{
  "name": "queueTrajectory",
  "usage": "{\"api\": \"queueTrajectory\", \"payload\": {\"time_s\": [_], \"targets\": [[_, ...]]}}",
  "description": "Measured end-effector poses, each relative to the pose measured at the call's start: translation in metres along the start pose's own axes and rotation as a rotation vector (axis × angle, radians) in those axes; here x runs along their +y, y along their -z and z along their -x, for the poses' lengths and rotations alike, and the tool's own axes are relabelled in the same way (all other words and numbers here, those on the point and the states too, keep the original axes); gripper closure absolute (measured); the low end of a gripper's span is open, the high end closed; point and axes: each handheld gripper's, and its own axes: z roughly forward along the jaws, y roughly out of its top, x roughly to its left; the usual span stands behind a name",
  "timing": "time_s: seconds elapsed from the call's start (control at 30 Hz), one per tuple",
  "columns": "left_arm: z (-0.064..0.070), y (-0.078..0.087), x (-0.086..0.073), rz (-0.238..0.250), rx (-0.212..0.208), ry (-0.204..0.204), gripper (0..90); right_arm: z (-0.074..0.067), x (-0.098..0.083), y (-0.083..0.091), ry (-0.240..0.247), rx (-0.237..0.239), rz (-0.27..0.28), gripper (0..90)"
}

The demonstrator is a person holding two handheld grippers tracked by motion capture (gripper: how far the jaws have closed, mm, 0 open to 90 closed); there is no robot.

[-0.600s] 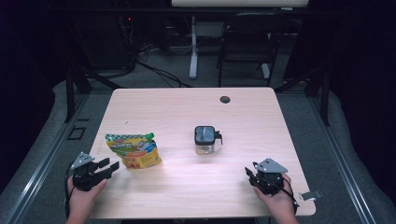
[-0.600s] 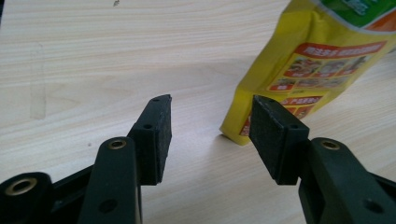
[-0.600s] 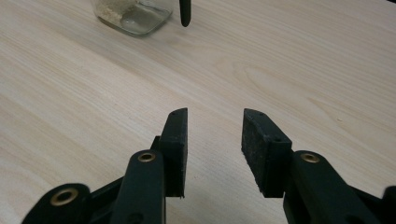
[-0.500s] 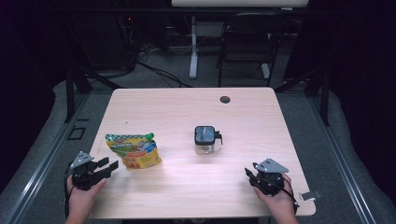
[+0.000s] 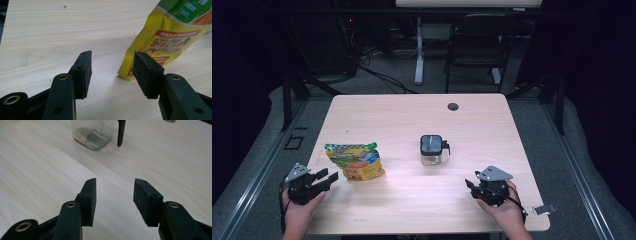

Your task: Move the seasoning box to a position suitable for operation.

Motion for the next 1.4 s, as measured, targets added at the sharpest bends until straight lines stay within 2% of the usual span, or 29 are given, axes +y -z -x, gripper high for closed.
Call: {"api": "queueTrajectory", "payload": {"time_s": [0.17,0.2,0.23,0.3,0.4,0.47,0.57,0.67,0.83,0.97,1.07,1.4], "targets": [[0.002,0.002,0.000,0.010,0.001,-0.013,49.8,0.002,0.012,-0.011,0.024,-0.023,-0.012,57.7],[0.001,0.003,0.000,0.015,-0.012,-0.014,50.5,0.004,0.017,-0.016,-0.008,-0.030,0.007,59.4],[0.001,0.003,0.000,0.011,-0.017,-0.011,50.9,0.005,0.018,-0.018,-0.006,-0.031,0.016,60.0],[0.001,0.003,-0.001,0.009,-0.013,-0.009,51.0,0.008,0.021,-0.022,-0.008,-0.014,0.019,61.6],[-0.001,0.004,-0.002,0.006,-0.011,-0.004,53.7,0.010,0.025,-0.030,0.014,-0.020,0.016,62.0],[-0.002,0.004,-0.002,0.018,-0.013,0.003,55.5,0.012,0.029,-0.037,0.015,-0.020,0.012,62.2],[-0.003,0.005,-0.003,0.019,-0.019,0.024,56.2,0.013,0.034,-0.045,0.020,-0.012,0.020,62.8],[-0.004,0.006,-0.004,0.010,-0.022,0.025,57.0,0.013,0.039,-0.051,0.025,-0.008,0.025,63.3],[-0.002,0.007,-0.005,0.002,-0.019,0.014,57.9,0.015,0.051,-0.067,0.010,-0.020,0.002,64.1],[-0.001,0.010,-0.007,0.011,-0.035,0.025,59.6,0.014,0.055,-0.077,0.003,-0.009,0.002,64.2],[-0.001,0.015,-0.009,0.011,-0.024,0.021,59.6,0.014,0.057,-0.090,0.006,-0.018,-0.022,64.0],[-0.010,0.026,-0.016,0.027,0.009,0.053,59.8,0.011,0.064,-0.112,0.006,-0.049,-0.001,63.3]]}}
